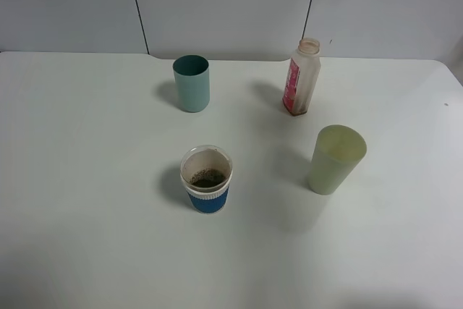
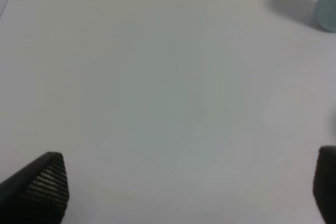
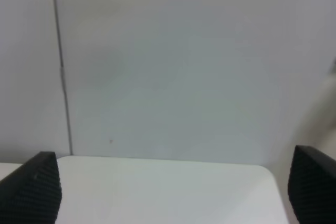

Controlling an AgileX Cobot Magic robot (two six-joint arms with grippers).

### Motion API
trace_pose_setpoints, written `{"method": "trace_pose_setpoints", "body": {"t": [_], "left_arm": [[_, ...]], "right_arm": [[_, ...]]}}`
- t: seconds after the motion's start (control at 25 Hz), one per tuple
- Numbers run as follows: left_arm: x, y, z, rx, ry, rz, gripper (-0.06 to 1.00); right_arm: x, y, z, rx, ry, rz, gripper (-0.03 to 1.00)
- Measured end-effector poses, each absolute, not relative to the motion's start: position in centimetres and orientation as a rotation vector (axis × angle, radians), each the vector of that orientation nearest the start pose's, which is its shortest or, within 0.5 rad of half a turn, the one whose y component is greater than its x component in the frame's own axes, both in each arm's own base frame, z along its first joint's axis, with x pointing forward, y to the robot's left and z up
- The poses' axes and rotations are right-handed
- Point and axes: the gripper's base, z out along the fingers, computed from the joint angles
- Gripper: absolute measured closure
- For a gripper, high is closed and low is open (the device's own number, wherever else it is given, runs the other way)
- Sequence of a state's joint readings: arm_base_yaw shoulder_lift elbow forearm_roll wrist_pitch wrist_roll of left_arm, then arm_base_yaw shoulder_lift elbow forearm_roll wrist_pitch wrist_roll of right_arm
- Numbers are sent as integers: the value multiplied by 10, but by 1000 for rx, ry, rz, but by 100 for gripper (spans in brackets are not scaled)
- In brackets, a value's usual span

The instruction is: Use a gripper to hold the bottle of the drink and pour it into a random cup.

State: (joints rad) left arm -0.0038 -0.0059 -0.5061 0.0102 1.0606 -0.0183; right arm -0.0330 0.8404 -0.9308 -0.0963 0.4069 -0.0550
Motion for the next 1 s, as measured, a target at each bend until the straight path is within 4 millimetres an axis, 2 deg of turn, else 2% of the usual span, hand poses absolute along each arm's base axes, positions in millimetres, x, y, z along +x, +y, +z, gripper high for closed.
{"method": "trace_pose_setpoints", "body": {"t": [0.44, 0.68, 1.0], "left_arm": [[-7, 1, 279, -15, 2032, -2, 2], [-7, 1, 279, -15, 2032, -2, 2], [-7, 1, 279, -15, 2032, -2, 2]], "right_arm": [[86, -9, 405, -34, 1929, -160, 12], [31, -7, 405, 15, 1866, -138, 12], [-18, -6, 389, 50, 1910, -115, 12]]}}
